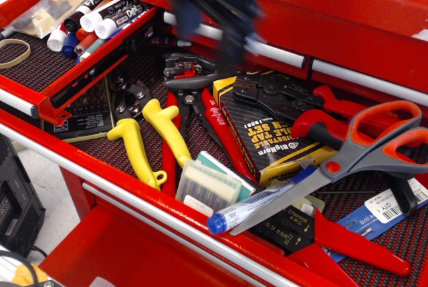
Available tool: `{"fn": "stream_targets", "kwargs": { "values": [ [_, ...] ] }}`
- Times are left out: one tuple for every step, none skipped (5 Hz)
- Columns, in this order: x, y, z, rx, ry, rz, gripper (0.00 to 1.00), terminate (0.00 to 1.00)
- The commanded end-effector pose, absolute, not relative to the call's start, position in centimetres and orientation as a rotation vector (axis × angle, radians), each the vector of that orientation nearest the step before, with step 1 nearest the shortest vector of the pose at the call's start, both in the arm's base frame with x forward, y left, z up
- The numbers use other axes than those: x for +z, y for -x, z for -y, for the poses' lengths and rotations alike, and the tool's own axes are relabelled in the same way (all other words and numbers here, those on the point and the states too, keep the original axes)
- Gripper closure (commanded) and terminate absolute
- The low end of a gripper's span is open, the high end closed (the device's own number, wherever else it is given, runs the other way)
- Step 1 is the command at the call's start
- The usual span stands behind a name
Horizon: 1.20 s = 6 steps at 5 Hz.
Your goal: Pick up scissors and put into drawer
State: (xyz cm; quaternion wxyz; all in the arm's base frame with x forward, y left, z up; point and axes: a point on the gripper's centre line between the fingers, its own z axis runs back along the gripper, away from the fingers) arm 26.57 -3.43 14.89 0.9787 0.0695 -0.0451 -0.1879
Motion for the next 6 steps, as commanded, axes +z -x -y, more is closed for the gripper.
{"fn": "stream_targets", "kwargs": {
  "values": [
    [14.4,-28.3,10.2,-0.255,-0.068,0.183,0.00,0.00],
    [12.6,-27.8,12.6,-0.235,-0.083,0.248,0.00,0.00],
    [12.4,-27.8,13.4,-0.233,-0.096,0.264,0.00,0.00],
    [11.4,-28.0,14.8,-0.270,-0.095,0.290,0.00,0.00],
    [10.4,-27.7,15.3,-0.236,-0.094,0.285,0.00,0.00],
    [10.0,-27.8,15.3,-0.224,-0.067,0.304,0.00,0.00]
  ]
}}
